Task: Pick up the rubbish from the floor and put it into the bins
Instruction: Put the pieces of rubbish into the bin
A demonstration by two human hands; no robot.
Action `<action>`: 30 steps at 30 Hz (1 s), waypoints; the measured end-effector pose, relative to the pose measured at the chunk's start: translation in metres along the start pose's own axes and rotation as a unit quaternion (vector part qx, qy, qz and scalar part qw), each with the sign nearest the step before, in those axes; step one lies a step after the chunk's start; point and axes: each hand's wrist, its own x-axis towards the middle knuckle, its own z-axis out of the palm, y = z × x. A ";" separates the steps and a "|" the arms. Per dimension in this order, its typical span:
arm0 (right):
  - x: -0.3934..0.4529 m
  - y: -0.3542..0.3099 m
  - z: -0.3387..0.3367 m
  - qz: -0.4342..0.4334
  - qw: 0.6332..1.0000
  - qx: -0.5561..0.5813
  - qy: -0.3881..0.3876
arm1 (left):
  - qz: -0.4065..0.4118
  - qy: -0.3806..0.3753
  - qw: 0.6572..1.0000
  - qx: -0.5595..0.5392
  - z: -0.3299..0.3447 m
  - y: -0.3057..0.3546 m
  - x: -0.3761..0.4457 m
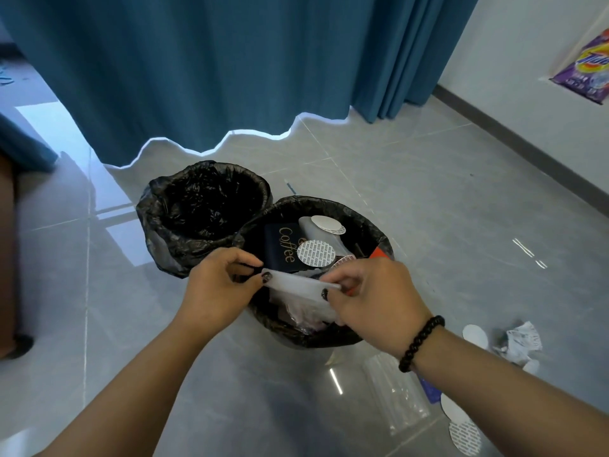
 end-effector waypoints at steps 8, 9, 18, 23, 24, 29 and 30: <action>-0.003 -0.001 0.012 -0.117 0.988 -0.099 0.022 | -0.220 0.000 0.973 -0.074 -0.015 -0.012 0.005; -0.002 -0.002 0.015 -0.131 0.985 -0.114 0.017 | -0.238 -0.025 0.968 -0.081 -0.015 -0.012 0.004; 0.033 -0.004 0.051 -0.107 0.969 -0.198 -0.099 | -0.252 -0.123 0.954 -0.106 0.008 0.002 0.003; 0.058 0.020 0.049 -0.086 0.983 -0.146 -0.067 | -0.236 -0.109 0.954 -0.150 0.031 0.010 0.004; 0.061 0.025 0.048 -0.083 0.987 -0.124 -0.057 | -0.231 -0.105 0.954 -0.158 0.035 0.010 0.004; 0.058 0.045 0.029 -0.142 0.980 -0.118 -0.074 | -0.222 -0.123 0.954 -0.159 0.043 0.014 0.004; 0.057 0.049 0.022 -0.157 0.977 -0.128 -0.068 | -0.218 -0.124 0.955 -0.159 0.044 0.014 0.006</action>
